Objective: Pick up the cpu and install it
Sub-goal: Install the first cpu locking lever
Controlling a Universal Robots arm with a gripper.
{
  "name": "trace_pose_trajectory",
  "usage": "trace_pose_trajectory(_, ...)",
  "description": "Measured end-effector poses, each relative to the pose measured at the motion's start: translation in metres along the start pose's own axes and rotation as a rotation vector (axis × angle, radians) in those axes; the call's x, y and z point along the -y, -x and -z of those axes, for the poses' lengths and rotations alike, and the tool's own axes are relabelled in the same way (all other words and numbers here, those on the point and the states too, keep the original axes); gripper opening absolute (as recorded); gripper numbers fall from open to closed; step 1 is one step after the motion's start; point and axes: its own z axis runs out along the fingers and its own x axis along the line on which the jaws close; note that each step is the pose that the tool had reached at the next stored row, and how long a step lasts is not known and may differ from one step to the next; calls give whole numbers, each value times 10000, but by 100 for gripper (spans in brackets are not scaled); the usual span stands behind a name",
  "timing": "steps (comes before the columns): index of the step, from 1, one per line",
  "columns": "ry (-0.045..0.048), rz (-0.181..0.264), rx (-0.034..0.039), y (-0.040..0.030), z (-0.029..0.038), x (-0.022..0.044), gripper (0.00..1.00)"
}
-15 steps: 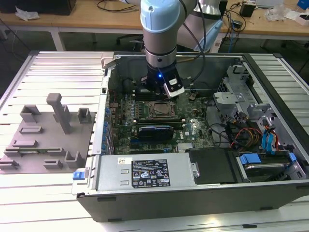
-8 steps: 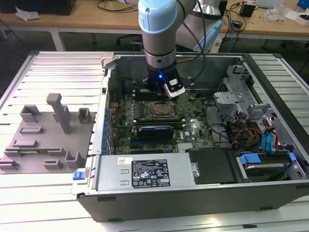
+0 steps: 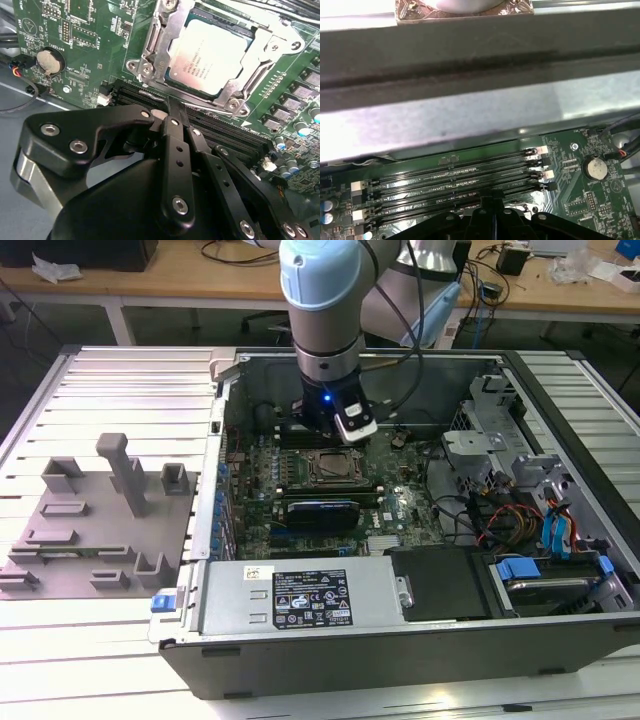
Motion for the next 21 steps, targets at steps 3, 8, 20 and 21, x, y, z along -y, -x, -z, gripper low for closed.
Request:
trace_pose_trajectory(3,-33,-264,66,-2,0,0,11)
trace_pose_trajectory(8,-67,-505,128,-7,-6,-29,11)
trace_pose_trajectory(20,-620,-382,387,-12,-10,-46,11)
trace_pose_trajectory(21,-721,-363,405,-12,-10,-47,11)
